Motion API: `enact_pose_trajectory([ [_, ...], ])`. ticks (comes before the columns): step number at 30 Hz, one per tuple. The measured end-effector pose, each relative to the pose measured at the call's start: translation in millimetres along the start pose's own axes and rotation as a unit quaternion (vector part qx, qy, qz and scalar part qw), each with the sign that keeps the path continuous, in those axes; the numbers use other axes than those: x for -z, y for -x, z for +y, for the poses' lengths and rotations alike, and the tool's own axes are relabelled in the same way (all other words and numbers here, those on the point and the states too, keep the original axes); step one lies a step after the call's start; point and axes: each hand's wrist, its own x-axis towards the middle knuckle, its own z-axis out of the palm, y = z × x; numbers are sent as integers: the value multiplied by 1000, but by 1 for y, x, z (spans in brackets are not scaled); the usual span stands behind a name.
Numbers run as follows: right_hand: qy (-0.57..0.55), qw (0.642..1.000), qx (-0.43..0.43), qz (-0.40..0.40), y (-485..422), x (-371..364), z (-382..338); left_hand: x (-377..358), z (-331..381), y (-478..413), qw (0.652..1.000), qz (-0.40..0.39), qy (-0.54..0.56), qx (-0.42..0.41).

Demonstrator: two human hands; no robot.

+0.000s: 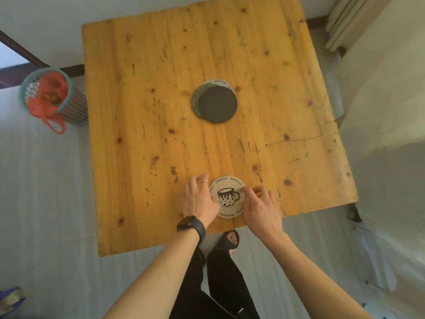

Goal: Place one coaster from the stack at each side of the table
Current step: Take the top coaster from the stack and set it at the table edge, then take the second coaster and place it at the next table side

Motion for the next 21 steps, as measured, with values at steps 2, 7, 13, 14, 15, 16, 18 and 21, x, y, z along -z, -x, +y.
enact_pose_trajectory([
  [2, 4, 1000, 3, -21, -12, 12, 0, 17, 9, -18, 999, -15, 28, -6],
  [7, -15, 1000, -7, -3, -75, 43, 4, 60, 34, -85, 995, 68, 12, -75],
  [13, 15, 1000, -14, 21, -161, 60, 2, 72, 50, -163, 984, 59, -75, -153],
  [14, 19, 1000, -15, 20, -171, 59, 2, 71, 50, -173, 981, 54, -93, -160],
  [15, 24, 1000, -14, 11, -180, 57, 4, 69, 49, -181, 979, 50, -106, -167],
  [16, 28, 1000, -14, -3, -185, 52, 7, 67, 48, -187, 977, 46, -113, -173],
  [18, 31, 999, -10, -10, -187, 42, 12, 64, 46, -192, 976, 56, -114, -178],
  [21, 25, 1000, -5, 0, -186, 34, 17, 64, 46, -193, 970, 82, -132, -188],
])
